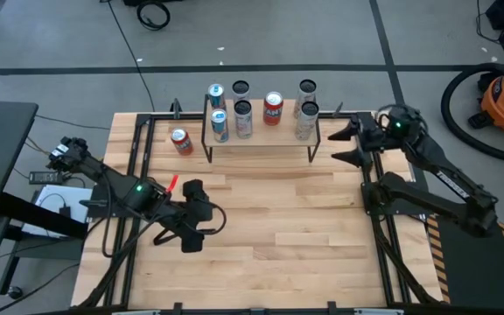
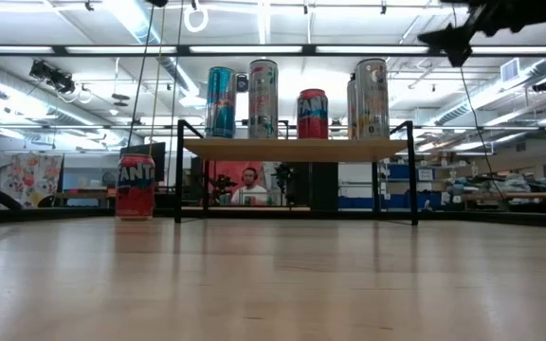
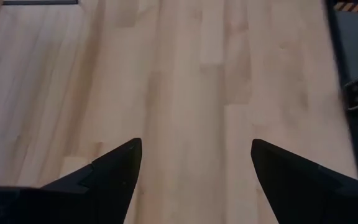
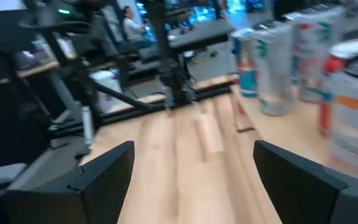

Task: Place canned beverage on shelf
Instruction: Put the orange soda can on the shelf

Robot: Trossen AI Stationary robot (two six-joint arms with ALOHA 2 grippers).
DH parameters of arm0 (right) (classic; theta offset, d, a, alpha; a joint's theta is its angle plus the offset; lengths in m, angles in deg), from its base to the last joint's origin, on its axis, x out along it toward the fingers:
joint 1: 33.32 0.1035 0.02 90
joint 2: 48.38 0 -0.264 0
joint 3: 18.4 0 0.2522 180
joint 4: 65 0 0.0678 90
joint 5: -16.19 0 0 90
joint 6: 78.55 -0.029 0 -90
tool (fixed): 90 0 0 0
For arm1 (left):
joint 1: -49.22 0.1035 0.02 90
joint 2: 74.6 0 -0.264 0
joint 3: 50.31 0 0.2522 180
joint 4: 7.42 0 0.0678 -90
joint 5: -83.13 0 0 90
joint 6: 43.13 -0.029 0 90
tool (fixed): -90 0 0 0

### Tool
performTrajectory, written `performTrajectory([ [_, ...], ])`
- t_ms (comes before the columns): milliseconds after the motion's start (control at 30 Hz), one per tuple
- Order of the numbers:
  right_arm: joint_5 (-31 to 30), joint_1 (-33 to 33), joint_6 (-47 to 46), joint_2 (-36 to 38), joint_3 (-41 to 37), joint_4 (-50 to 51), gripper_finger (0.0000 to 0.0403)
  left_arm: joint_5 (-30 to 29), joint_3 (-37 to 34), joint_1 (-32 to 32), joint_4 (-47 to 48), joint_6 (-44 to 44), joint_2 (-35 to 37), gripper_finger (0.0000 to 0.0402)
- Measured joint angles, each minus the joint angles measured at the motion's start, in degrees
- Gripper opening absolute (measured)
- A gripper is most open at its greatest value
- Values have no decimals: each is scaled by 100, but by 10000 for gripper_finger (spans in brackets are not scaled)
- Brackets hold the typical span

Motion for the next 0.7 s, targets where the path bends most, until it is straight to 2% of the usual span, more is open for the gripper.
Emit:
performTrajectory([
  [200,-52,698,-215,542,-107,-20,339,-499,2,-12,559,328,48,314],
  [433,-800,1367,-861,1049,-574,-201,339,-1123,-46,-253,1214,750,44,314],
  [700,-1158,1780,-956,1300,-675,-396,339,-1157,-50,-161,2218,1269,582,314],
])
